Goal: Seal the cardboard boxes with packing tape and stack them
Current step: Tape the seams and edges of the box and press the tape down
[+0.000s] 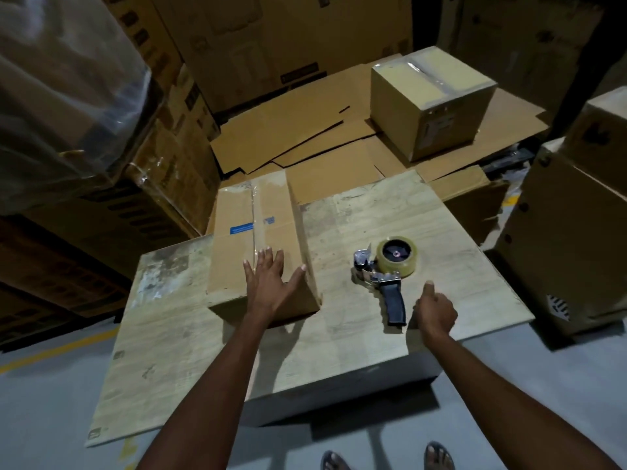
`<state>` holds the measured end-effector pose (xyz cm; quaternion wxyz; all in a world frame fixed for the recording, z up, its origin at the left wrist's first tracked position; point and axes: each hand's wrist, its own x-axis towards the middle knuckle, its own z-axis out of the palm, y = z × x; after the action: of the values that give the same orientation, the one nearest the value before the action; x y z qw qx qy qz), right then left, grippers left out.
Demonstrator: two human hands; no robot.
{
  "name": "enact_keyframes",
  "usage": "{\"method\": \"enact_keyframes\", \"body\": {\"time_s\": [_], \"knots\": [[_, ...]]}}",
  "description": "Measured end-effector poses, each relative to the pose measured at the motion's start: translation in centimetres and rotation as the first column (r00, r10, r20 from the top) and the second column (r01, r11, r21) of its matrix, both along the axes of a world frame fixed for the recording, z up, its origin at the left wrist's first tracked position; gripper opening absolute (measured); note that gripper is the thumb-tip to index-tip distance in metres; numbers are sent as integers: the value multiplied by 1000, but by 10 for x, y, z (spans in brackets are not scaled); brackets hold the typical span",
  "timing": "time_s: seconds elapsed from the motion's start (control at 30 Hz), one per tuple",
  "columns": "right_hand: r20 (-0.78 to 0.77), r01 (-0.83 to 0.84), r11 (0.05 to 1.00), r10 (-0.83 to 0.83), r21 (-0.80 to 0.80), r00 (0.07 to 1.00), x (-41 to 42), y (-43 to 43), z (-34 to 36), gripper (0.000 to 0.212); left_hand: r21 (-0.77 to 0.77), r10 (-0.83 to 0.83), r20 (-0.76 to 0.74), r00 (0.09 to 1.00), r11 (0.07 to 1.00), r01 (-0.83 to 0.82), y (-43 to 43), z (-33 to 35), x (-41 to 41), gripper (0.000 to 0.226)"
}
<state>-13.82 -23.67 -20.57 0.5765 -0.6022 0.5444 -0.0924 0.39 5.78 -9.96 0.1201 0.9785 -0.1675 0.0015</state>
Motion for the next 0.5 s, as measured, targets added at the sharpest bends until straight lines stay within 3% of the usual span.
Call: {"method": "enact_keyframes", "body": {"time_s": [0.07, 0.13, 0.3, 0.5], "knots": [[87, 14, 945, -45, 325, 995, 3, -9, -7, 67, 7, 21, -17, 1000, 1000, -21, -9, -2, 0, 109], [141, -63, 856, -11, 512, 990, 7, -12, -2, 63, 19, 50, -39, 998, 999, -49, -14, -4, -1, 110], [190, -275, 666, 199, 693, 961, 22, -17, 11, 69, 30, 97, -51, 994, 995, -95, -18, -8, -1, 110], [265, -277, 471, 94, 838, 960, 38, -20, -6, 81, 32, 71, -68, 995, 997, -69, -9, -14, 5, 113]]}}
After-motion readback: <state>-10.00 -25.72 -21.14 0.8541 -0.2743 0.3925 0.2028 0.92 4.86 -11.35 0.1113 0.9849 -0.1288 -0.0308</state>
